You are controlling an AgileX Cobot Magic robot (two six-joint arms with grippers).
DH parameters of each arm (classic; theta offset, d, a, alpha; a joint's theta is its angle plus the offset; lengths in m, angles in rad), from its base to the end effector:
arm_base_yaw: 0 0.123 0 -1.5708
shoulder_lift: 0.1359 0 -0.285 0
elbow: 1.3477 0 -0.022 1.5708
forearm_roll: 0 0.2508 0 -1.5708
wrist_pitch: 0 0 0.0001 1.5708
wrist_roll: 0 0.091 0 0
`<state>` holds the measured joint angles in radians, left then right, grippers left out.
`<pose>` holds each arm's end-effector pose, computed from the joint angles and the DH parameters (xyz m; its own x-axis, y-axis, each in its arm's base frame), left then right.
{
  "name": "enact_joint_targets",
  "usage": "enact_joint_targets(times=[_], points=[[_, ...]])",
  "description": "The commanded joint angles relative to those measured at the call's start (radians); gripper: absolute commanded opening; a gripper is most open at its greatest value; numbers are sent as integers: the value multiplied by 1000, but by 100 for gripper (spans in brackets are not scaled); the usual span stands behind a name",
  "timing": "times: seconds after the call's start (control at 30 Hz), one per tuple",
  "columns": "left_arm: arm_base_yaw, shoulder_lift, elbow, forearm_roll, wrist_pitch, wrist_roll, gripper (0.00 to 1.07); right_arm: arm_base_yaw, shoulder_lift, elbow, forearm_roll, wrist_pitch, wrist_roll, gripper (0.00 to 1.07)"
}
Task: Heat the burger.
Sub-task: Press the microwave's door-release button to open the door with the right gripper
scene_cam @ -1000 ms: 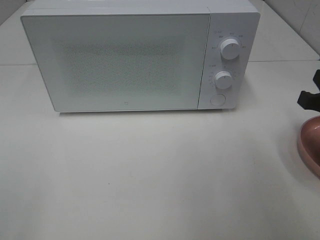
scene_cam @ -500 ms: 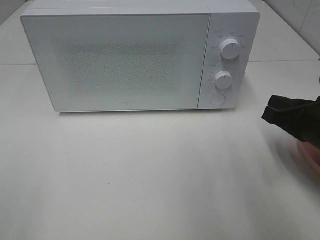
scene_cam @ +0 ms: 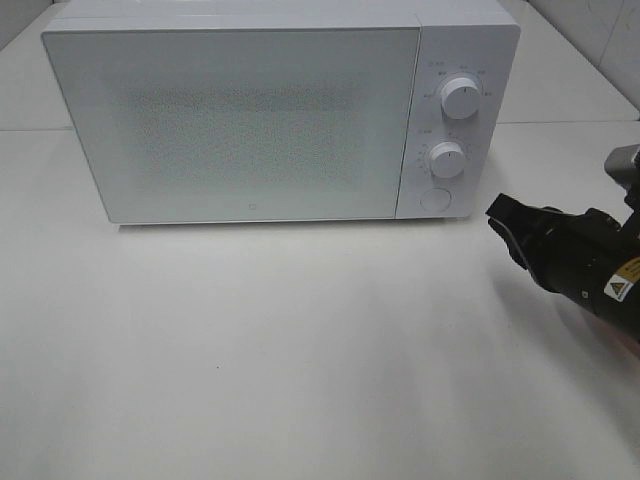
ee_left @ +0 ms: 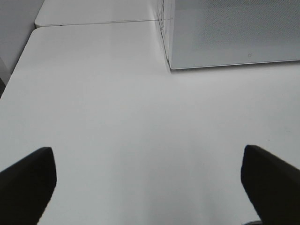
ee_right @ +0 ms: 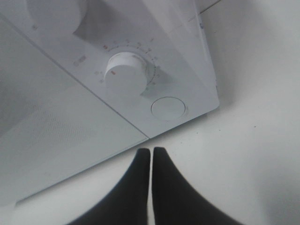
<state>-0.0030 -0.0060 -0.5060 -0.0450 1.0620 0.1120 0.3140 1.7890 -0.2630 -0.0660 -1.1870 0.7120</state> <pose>-0.0066 -0.0036 0.2789 -0.4408 0.0912 -0.8929 0.0781 0.9949 0.0630 0.2280 0.0799 0.1218 -0.4150 0.5310 -0.7388 -0.1311 0.7686 0.6261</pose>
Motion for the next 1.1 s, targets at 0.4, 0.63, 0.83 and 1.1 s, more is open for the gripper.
enact_joint_targets(times=[0.4,0.63,0.83,1.1], points=[[-5,-18,1,-9,-15,-2,105,4,145,-130,55,10,484,0],[-5,-18,1,-9,-15,-2,105,4,187,-214,55,79,577,0],[-5,-18,1,-9,-15,-2,105,37,209,-278,102,118,617,0],[-5,-18,1,-9,-15,-2,105,62,296,-358,131,118,704,0]])
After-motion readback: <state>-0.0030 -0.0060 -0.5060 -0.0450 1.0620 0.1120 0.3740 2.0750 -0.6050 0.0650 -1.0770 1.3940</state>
